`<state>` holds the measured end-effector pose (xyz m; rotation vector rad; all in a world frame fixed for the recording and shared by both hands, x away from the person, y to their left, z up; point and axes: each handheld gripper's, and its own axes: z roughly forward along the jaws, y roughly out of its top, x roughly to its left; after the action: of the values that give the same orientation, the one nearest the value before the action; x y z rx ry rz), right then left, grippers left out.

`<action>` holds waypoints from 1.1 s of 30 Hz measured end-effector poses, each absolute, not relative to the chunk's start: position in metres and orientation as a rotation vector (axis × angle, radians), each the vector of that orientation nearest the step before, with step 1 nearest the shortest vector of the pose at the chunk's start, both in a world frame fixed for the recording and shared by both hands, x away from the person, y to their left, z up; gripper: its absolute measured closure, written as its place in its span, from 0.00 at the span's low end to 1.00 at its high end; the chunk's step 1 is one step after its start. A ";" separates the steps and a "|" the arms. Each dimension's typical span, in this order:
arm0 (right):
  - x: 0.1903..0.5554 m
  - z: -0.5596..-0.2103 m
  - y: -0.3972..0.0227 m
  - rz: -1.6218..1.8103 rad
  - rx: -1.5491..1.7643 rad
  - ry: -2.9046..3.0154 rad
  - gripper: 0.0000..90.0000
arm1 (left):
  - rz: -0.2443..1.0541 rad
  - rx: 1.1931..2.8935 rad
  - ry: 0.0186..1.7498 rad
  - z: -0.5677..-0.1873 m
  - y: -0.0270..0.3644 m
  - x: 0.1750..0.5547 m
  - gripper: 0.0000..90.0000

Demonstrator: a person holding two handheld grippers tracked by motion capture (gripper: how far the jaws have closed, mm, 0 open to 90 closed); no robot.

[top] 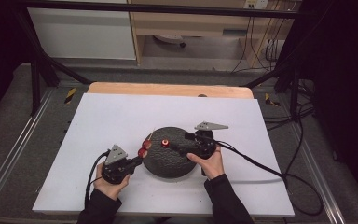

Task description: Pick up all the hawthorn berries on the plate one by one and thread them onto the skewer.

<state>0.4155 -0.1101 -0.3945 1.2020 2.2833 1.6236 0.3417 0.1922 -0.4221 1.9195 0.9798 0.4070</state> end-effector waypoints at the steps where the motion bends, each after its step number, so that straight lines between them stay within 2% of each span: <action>1: 0.417 -0.394 -0.109 1.586 1.187 2.310 0.14 | 0.406 1.928 0.981 -0.423 0.196 0.341 0.98; 8: 0.428 -0.388 -0.097 1.384 1.132 2.460 0.12 | 0.388 1.956 0.987 -0.428 0.220 0.333 0.98; 19: 0.453 -0.384 -0.075 1.110 1.072 2.620 0.12 | 0.386 1.991 0.971 -0.433 0.232 0.332 0.98; 26: 0.465 -0.386 -0.060 1.010 1.085 2.691 0.15 | 0.383 1.986 0.985 -0.434 0.237 0.333 0.98; 33: 0.479 -0.390 -0.044 0.897 1.075 2.757 0.26 | 0.381 1.983 0.991 -0.434 0.238 0.333 0.98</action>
<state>0.4791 -0.0436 -0.3901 1.0749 2.7575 0.8968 0.3335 0.2379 -0.4341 1.9830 0.9912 0.3807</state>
